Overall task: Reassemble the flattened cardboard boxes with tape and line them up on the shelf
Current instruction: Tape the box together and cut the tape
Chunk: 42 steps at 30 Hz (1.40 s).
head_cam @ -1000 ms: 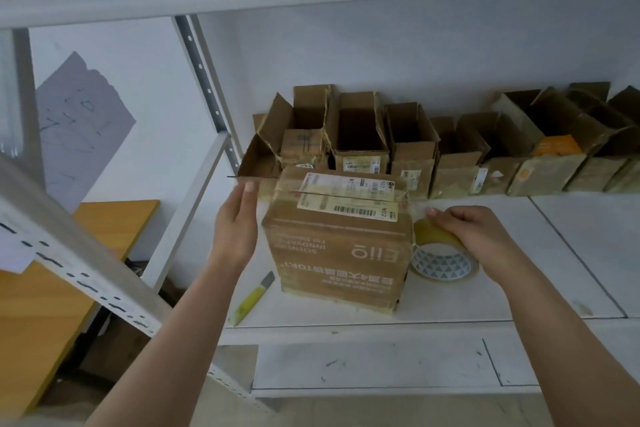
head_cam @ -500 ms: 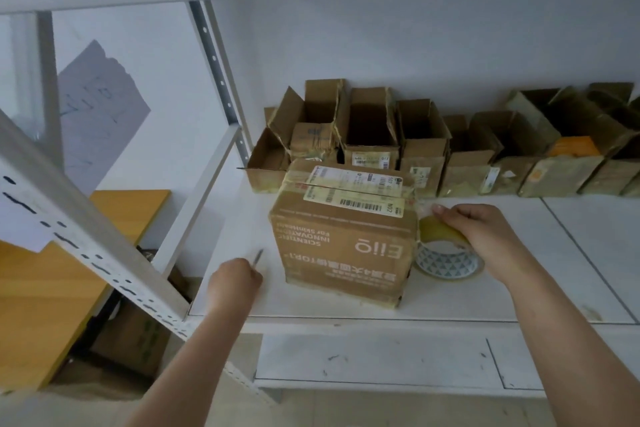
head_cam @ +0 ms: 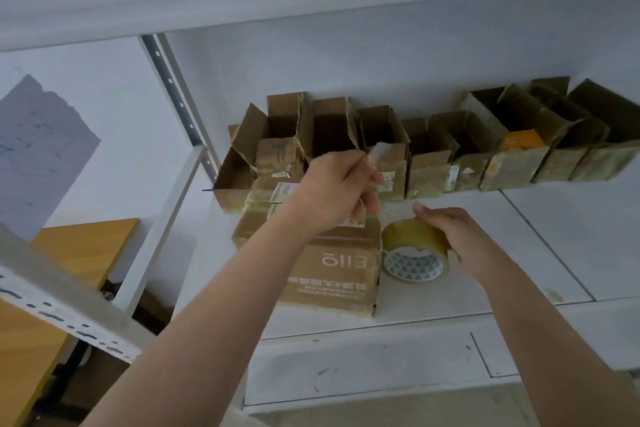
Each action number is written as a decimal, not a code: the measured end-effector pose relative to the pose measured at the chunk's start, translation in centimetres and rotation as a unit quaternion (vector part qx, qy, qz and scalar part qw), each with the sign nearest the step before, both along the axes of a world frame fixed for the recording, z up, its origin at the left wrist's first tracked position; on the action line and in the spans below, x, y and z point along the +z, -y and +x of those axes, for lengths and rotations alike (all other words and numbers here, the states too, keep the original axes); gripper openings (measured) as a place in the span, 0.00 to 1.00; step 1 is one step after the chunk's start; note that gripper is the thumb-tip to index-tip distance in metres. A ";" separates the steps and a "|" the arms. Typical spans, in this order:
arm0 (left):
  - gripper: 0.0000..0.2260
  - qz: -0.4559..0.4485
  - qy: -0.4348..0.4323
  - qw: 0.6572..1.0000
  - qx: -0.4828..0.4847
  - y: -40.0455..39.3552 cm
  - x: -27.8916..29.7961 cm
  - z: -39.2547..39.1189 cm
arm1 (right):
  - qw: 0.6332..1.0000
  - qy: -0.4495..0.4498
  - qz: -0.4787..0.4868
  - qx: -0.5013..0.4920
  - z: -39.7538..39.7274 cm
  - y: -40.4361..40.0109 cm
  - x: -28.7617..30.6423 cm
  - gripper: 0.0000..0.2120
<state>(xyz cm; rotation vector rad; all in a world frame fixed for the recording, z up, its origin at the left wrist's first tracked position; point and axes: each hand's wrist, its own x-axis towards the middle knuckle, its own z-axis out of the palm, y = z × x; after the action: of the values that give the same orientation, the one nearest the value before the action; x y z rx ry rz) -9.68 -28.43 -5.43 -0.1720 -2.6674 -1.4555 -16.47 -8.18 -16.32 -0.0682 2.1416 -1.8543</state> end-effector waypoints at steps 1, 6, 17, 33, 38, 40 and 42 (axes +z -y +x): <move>0.16 -0.006 0.022 1.000 -0.009 -0.7 -0.6 -0.7 | 1.000 0.007 -0.016 0.006 -0.1 -0.4 -0.1 0.32; 0.18 -0.040 0.014 0.998 0.039 -1.2 -3.3 -2.1 | 0.994 -0.018 -0.071 0.081 0.5 -1.8 -1.1 0.15; 0.17 -0.130 -0.033 0.991 0.002 -1.2 -3.1 -2.0 | 0.992 -0.051 0.040 0.112 1.0 -1.5 -1.1 0.08; 0.15 -0.558 0.021 0.827 -0.067 -5.4 -0.9 -2.7 | 0.984 -0.118 0.120 -0.049 1.5 -2.4 1.2 0.08; 0.17 -0.557 0.008 0.830 -0.022 -5.9 -1.8 -2.8 | 0.962 -0.156 0.204 -0.088 2.2 -2.2 1.7 0.09; 0.17 -0.565 0.009 0.825 -0.019 -5.9 -1.8 -2.9 | 0.968 -0.154 0.177 -0.090 2.5 -2.1 1.7 0.09; 0.16 -0.576 0.007 0.817 -0.016 -6.0 -1.9 -2.9 | 0.974 -0.148 0.151 -0.084 2.7 -2.0 1.8 0.09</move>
<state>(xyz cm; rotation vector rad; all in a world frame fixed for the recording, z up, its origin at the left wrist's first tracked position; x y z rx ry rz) -12.58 -22.41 -7.30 -0.2674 -3.1224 0.3566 -13.80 -6.18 -14.54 -0.1040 2.6896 -1.6666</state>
